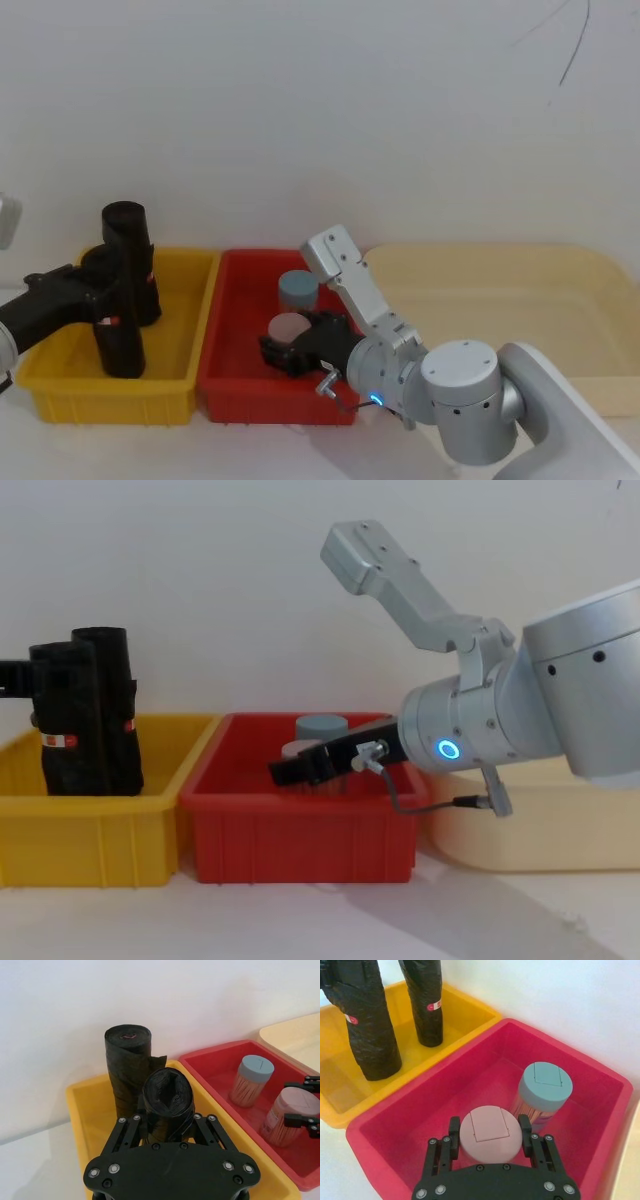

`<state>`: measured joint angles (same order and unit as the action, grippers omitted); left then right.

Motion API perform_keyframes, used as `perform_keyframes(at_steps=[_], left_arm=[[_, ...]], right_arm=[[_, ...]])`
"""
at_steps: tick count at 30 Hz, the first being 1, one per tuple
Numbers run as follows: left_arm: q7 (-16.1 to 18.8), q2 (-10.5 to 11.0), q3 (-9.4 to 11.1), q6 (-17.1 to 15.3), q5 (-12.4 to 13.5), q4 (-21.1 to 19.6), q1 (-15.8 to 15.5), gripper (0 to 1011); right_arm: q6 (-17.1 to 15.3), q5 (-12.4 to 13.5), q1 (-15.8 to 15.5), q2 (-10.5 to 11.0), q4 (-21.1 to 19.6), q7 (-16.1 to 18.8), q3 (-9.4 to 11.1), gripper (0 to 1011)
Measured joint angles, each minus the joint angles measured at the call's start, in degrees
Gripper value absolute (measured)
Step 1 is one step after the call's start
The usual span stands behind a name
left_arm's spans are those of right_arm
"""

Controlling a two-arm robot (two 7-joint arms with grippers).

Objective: Pick up the garbage bag with the one hand and transfer it to the other hand.

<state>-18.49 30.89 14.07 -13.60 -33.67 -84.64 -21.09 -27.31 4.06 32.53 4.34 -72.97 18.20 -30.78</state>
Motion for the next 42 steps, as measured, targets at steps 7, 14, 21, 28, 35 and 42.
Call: perform_keyframes(at_steps=[7,14,21,28,35,42], left_arm=[[0.35,0.61,-1.69,0.01,-0.63,-1.59,1.27,378],[0.2,1.34,-3.55,0.04,-2.14,-4.21,1.07,378],[-1.8,1.57,-3.91,0.48,-3.34,-5.35,-2.0,377],[-5.23,0.54,-2.39,1.48,-4.2,-3.87,-7.14,377],[-9.3,-1.85,0.33,2.9,-4.62,-0.15,-13.13,377],[-13.56,-5.14,3.76,4.56,-4.71,5.1,-18.87,377]], right_arm=[[1.01,0.4,0.11,-0.13,-0.1,0.75,0.42,683],[3.05,1.2,0.16,0.15,-2.59,1.03,1.82,683],[4.81,1.41,0.26,0.98,-5.7,0.3,3.48,683],[5.76,0.68,0.15,2.25,-9.33,-1.8,5.51,683],[5.7,-0.67,-0.77,3.74,-13.03,-4.46,7.86,683],[4.6,-2.13,-2.54,5.31,-16.68,-7.3,10.4,683]])
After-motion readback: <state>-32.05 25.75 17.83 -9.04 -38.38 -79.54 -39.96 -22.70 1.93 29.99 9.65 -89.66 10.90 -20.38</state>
